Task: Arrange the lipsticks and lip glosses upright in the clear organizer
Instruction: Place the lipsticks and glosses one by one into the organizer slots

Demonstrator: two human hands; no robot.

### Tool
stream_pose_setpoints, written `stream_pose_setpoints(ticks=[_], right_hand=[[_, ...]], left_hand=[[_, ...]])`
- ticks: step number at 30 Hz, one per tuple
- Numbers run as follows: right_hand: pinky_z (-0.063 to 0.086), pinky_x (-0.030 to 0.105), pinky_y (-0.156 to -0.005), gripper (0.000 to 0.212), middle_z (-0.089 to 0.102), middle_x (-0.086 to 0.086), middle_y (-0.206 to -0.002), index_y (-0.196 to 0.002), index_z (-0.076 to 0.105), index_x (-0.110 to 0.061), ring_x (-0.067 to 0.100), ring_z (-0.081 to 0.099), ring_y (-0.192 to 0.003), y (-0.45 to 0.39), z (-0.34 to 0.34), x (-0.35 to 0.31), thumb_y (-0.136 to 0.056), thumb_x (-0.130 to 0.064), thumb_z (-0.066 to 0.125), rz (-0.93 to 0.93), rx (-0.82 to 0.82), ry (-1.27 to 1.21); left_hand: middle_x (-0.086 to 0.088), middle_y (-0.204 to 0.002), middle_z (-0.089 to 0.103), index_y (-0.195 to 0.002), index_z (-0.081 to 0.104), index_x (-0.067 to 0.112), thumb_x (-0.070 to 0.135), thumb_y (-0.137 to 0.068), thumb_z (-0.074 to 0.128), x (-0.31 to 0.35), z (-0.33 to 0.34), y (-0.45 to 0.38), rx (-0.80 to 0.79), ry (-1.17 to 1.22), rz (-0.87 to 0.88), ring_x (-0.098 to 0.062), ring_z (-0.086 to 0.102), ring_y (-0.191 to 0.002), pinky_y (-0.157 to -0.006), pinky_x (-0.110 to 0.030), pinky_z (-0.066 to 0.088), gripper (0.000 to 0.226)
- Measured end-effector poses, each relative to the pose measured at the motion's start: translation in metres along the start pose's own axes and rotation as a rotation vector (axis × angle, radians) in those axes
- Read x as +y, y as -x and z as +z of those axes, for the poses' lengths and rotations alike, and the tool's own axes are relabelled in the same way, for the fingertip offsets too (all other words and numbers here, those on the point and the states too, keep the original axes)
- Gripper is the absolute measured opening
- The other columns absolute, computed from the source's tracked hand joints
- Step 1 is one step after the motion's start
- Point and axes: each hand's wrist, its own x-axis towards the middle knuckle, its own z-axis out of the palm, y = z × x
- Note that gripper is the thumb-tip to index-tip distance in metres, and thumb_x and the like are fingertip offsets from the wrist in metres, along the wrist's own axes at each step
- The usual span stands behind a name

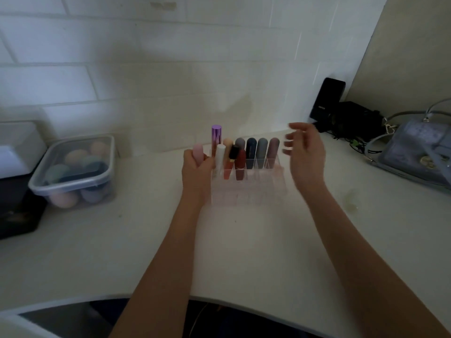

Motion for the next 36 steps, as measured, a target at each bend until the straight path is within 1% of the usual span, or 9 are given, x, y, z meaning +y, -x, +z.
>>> stream_pose_setpoints(ticks=[2,4,8,11,16,23,28,33,36], right_hand=[[0.047,0.043,-0.096,0.036,0.060,0.009,-0.117,-0.123,0.052,-0.013,0.025,0.058,-0.107,-0.018,-0.014,0.021,-0.093,0.000,0.037,0.071,-0.102,0.239],[0.034,0.038,-0.108,0.043,0.049,0.009,-0.139,-0.133,0.046,-0.013,0.027,0.045,-0.128,-0.024,-0.021,0.041,-0.094,0.002,0.038,0.050,-0.346,0.383],[0.015,0.039,-0.117,0.043,0.030,0.003,-0.154,-0.142,0.038,-0.022,0.023,0.021,-0.144,-0.014,-0.013,0.064,-0.099,-0.016,0.044,-0.016,-0.739,0.500],[0.036,0.029,-0.100,0.039,0.056,0.001,-0.134,-0.131,0.052,-0.026,0.018,0.051,-0.121,-0.006,-0.011,0.066,-0.095,-0.015,0.044,-0.067,-0.680,0.542],[0.043,0.020,-0.076,0.029,0.065,0.004,-0.111,-0.122,0.057,-0.025,0.020,0.060,-0.100,-0.007,-0.020,0.055,-0.094,-0.019,0.050,0.100,-0.460,0.310],[0.055,0.023,-0.082,0.026,0.066,0.001,-0.104,-0.115,0.064,-0.023,0.013,0.068,-0.093,-0.008,-0.027,0.012,-0.091,-0.029,0.060,0.245,-0.290,-0.271],[0.056,0.029,-0.079,0.024,0.071,0.010,-0.093,-0.110,0.063,-0.013,0.022,0.068,-0.095,-0.004,-0.027,-0.004,-0.088,-0.004,0.057,0.423,-0.455,-0.755],[0.056,0.033,-0.076,0.027,0.069,0.003,-0.106,-0.113,0.065,-0.018,0.018,0.067,-0.100,0.004,-0.021,-0.005,-0.092,-0.004,0.055,0.388,-0.559,-0.600],[0.056,0.031,-0.074,0.027,0.066,-0.003,-0.105,-0.112,0.066,-0.021,0.011,0.066,-0.095,0.006,-0.019,-0.008,-0.088,-0.010,0.063,0.350,-0.569,-0.575]], left_hand=[[0.003,-0.079,0.048,-0.087,0.044,0.018,0.009,-0.084,0.055,-0.002,-0.003,-0.002,-0.076,0.026,-0.073,-0.014,0.049,-0.071,-0.062,-0.029,0.043,0.014],[0.003,-0.077,0.049,-0.082,0.045,0.020,0.010,-0.083,0.055,-0.003,-0.005,-0.002,-0.081,0.007,-0.067,-0.013,0.048,-0.067,-0.058,-0.028,0.042,0.015],[0.002,-0.071,0.045,-0.072,0.043,0.020,0.010,-0.071,0.053,0.000,-0.009,0.001,0.030,-0.008,0.008,-0.013,0.043,-0.063,-0.056,-0.026,0.038,0.014],[0.003,-0.067,0.041,-0.067,0.039,0.019,-0.003,-0.069,0.048,0.002,-0.011,0.002,0.105,0.068,0.018,-0.011,0.040,-0.060,-0.054,-0.026,0.036,0.024],[0.001,-0.071,0.043,-0.071,0.041,0.019,-0.008,-0.074,0.047,0.003,-0.008,0.002,0.104,0.043,0.012,-0.016,0.043,-0.066,-0.059,-0.031,0.039,0.027],[0.001,-0.073,0.046,-0.075,0.043,0.021,0.012,-0.069,0.049,0.007,-0.003,0.006,0.018,0.019,0.022,-0.016,0.044,-0.068,-0.062,-0.034,0.040,0.013],[-0.004,-0.076,0.045,-0.079,0.043,0.015,0.022,-0.068,0.046,0.009,0.003,0.008,0.002,-0.009,0.026,-0.016,0.043,-0.069,-0.060,-0.031,0.038,0.013],[0.004,-0.069,0.043,-0.073,0.039,0.020,0.015,-0.076,0.049,0.007,0.006,0.007,0.007,-0.054,0.072,-0.011,0.039,-0.061,-0.056,-0.027,0.036,0.012],[0.008,-0.066,0.044,-0.079,0.039,0.019,0.028,-0.076,0.050,0.015,0.008,0.013,0.144,-0.211,0.240,-0.006,0.041,-0.055,-0.053,-0.025,0.035,0.014]])
